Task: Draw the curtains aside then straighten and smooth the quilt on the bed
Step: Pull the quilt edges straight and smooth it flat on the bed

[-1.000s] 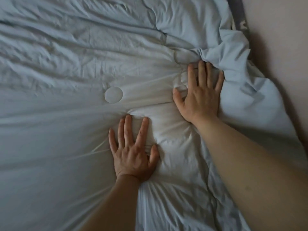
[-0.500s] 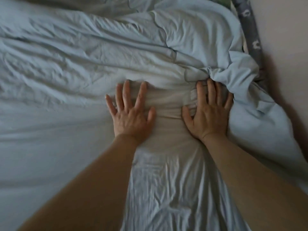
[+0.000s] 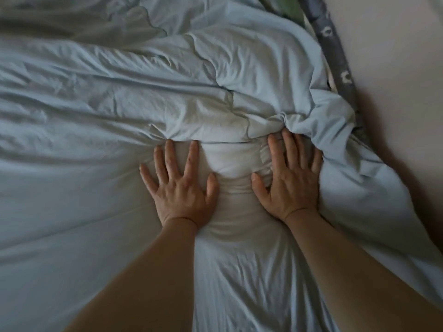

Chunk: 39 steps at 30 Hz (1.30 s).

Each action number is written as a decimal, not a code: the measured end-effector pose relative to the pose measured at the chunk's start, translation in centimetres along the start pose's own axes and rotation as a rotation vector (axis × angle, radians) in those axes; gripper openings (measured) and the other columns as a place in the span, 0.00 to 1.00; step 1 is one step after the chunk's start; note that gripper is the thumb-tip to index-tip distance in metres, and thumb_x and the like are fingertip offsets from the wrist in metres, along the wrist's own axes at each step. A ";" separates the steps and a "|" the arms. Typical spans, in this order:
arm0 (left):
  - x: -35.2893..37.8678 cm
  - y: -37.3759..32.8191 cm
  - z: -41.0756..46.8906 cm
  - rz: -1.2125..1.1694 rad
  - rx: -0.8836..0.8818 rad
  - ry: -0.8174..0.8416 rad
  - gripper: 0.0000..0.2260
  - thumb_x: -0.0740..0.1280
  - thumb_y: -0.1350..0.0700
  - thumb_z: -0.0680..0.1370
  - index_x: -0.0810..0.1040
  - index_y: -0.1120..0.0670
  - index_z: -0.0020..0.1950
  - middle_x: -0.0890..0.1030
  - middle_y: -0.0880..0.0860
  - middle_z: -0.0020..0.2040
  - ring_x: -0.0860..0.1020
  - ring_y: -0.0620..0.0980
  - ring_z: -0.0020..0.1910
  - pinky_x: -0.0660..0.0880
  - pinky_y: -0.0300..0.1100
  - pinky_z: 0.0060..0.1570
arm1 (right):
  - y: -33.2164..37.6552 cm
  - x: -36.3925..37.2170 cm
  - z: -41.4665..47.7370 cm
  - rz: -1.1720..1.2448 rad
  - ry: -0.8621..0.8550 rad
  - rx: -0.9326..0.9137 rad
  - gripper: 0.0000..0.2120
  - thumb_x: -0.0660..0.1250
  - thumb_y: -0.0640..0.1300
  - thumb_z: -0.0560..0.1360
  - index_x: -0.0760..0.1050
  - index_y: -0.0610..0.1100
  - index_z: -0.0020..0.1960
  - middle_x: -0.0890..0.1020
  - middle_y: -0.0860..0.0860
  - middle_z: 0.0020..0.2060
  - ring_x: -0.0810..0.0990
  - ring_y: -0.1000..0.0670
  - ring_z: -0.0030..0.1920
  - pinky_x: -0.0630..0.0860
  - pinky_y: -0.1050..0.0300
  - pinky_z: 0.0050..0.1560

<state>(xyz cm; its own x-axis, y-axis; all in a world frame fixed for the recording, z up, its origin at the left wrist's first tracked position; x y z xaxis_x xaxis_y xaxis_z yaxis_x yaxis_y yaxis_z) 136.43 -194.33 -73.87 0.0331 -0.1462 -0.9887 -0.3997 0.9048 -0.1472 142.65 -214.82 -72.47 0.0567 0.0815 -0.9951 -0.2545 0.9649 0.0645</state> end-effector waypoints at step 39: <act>-0.1 -0.1 0.5 -0.017 0.028 0.034 0.34 0.56 0.38 0.70 0.58 0.42 0.76 0.58 0.54 0.77 0.54 0.58 0.76 0.48 0.64 0.71 | -1.5 -5.7 19.9 0.211 -0.215 0.327 0.28 0.58 0.39 0.75 0.58 0.36 0.73 0.58 0.34 0.73 0.61 0.35 0.71 0.56 0.50 0.71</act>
<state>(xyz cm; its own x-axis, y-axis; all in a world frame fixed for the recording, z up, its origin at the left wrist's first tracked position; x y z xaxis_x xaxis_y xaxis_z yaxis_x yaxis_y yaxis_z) 136.91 -194.18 -73.79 0.0080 -0.1751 -0.9845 -0.3736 0.9127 -0.1654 161.92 -211.76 -65.42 0.2449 0.3015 -0.9215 0.0350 0.9470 0.3192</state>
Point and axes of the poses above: each hand's wrist, its own z-axis towards the middle knuckle, its own x-axis out of the palm, y = z × x, the point moved 10 cm from there along z, towards the middle knuckle
